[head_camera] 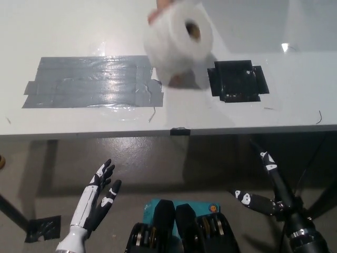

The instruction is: A person hands over a roll of toilet paper to the robot , and the robot inserts its right thumb into the hole in the centre to grab the roll, and then places it on the balck area on the desk.

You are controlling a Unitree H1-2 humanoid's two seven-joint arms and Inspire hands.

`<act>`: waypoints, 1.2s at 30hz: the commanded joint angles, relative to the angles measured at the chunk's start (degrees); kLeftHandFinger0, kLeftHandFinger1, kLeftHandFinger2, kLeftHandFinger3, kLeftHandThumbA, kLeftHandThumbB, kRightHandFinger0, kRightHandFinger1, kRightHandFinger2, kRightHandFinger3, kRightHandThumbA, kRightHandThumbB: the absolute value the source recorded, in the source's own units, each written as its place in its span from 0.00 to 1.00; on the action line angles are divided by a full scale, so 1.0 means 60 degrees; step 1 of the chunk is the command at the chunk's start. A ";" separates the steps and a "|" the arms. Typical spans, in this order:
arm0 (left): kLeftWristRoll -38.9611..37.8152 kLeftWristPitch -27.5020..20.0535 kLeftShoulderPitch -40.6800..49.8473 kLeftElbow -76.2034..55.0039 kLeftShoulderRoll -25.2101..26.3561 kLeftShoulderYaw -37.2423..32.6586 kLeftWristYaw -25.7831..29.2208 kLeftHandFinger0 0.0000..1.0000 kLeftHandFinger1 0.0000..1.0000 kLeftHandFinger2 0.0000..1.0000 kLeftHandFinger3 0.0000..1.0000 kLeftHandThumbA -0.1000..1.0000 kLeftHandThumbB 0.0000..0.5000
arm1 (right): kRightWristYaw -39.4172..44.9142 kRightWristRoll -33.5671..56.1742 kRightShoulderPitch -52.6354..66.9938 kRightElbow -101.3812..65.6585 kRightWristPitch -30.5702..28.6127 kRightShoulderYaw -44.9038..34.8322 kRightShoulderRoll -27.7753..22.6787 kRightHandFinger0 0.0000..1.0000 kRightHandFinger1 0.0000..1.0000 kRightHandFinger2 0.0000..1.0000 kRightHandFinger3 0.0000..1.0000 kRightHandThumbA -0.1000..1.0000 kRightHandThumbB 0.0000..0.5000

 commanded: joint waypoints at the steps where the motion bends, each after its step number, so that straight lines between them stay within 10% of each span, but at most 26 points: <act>1: 0.0158 -0.0382 -0.0020 -0.0265 0.0119 0.0075 0.0265 1.00 1.00 1.00 1.00 0.90 0.21 | -0.0203 0.0849 -0.0206 -0.1512 -0.0185 -0.0665 0.0017 1.00 1.00 1.00 1.00 0.80 0.40; 6: 0.0132 -0.0360 -0.0065 -0.0255 0.0144 0.0119 0.0234 1.00 1.00 1.00 1.00 0.90 0.21 | 0.0257 0.1760 -0.1038 -0.3667 0.1072 -0.1460 -0.0735 1.00 1.00 1.00 1.00 1.00 0.50; 18: 0.0174 -0.0357 -0.0035 -0.0276 0.0205 0.0105 0.0188 1.00 1.00 1.00 1.00 0.92 0.18 | 0.2237 0.4350 -0.5078 -0.2654 0.4954 -0.1803 -0.2971 1.00 1.00 1.00 1.00 0.92 0.59; 26: 0.0177 -0.0338 -0.0084 -0.0361 0.0192 0.0112 0.0197 1.00 1.00 1.00 1.00 0.90 0.19 | 0.3635 0.3327 -0.8291 0.1107 0.5331 -0.0570 -0.3386 1.00 1.00 1.00 1.00 0.88 0.53; 30: 0.0019 -0.0387 -0.0084 -0.0337 0.0184 0.0125 0.0127 1.00 1.00 1.00 1.00 0.89 0.18 | 0.4313 0.2702 -0.9904 0.2819 0.6042 0.0459 -0.3225 1.00 1.00 1.00 1.00 0.91 0.75; 36: 0.0045 -0.0184 -0.0029 -0.0416 0.0103 0.0096 0.0129 1.00 1.00 1.00 1.00 0.91 0.24 | 0.4726 0.1438 -1.1464 0.5109 0.5656 0.2048 -0.2815 1.00 1.00 1.00 1.00 0.97 0.71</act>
